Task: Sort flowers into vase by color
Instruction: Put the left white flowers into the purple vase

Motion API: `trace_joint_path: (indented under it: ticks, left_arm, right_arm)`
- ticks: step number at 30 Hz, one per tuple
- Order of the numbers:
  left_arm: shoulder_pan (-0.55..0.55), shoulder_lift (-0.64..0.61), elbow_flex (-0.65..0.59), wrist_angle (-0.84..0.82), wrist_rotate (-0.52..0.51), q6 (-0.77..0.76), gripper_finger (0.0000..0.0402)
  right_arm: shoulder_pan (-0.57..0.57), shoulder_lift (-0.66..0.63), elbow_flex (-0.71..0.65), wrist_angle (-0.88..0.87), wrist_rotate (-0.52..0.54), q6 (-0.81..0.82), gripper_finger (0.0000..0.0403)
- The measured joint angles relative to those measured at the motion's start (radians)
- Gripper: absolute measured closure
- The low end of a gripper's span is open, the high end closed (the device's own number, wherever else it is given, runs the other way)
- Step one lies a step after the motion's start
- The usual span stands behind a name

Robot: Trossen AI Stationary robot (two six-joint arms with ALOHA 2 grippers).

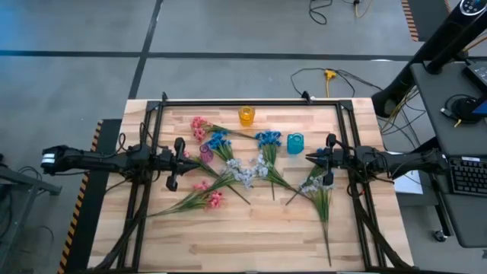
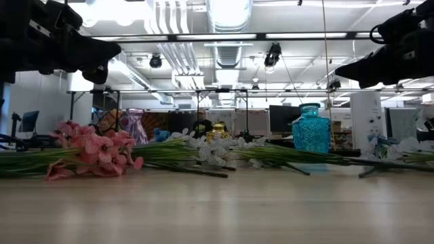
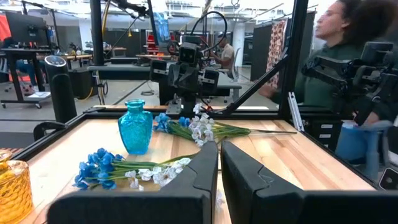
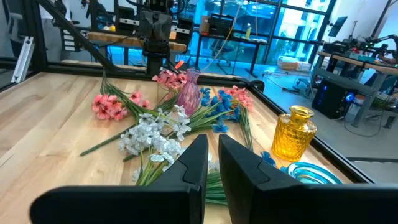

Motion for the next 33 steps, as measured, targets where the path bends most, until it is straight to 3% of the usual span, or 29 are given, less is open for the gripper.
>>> trace_joint_path:
  ticks: [33]
  left_arm:
    - [0.0, 0.082, 0.0, 0.0, 0.0, 0.0, 0.0397]
  right_arm:
    - [0.0, 0.0, 0.0, 0.0, 0.0, 0.0, 0.0369]
